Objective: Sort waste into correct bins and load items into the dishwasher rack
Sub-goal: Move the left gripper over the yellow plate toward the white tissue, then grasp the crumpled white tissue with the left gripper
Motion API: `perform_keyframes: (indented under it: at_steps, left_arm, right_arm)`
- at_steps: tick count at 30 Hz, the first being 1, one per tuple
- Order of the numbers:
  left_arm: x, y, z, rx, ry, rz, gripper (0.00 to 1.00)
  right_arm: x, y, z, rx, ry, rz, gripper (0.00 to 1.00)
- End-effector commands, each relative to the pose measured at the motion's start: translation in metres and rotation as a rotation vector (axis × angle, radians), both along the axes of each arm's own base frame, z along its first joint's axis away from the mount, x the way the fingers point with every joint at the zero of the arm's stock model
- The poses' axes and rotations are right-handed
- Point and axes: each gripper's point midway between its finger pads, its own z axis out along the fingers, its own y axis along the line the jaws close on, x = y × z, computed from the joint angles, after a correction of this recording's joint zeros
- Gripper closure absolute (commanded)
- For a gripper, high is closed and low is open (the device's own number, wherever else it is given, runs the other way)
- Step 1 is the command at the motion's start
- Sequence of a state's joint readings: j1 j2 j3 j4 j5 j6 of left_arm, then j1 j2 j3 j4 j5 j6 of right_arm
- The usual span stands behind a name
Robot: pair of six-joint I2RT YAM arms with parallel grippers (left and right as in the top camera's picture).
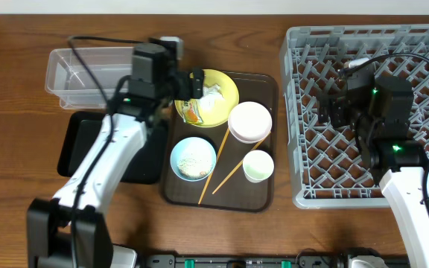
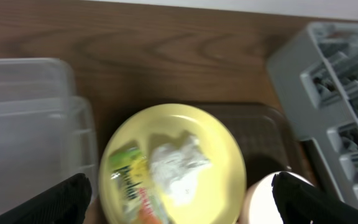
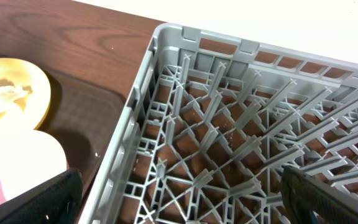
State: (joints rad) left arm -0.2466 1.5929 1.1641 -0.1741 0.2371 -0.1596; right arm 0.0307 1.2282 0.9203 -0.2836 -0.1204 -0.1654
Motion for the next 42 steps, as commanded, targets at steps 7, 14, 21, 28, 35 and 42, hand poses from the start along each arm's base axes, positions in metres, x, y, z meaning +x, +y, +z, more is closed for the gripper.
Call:
perform_keyframes:
  at_steps: [7,14,21,28,35,42]
  left_arm:
    - [0.011,-0.041,-0.054,0.046,0.054,-0.073,0.05]
    - [0.009,-0.046,-0.096,0.071,0.137,-0.086,0.06]
    - [0.005,-0.052,-0.117,0.087,0.178,-0.102,0.06]
    - [0.006,-0.045,-0.142,0.136,0.209,-0.076,0.06]
    - [0.009,-0.046,-0.146,0.134,0.204,-0.077,0.19]
    - [0.013,-0.047,-0.143,0.127,0.182,-0.075,0.66]
  right_arm:
    - [0.003,0.000,0.012,0.019,-0.027,-0.003,0.01]
    - [0.003,0.000,0.012,0.020,-0.026,-0.003,0.01]
    - [0.002,0.000,0.011,0.020,-0.019,-0.003,0.01]
    - [0.001,0.000,0.009,0.019,-0.009,-0.003,0.01]
    - [0.000,0.000,0.007,0.019,-0.001,-0.003,0.01]
    - [-0.001,0.000,0.007,0.019,0.001,-0.004,0.01]
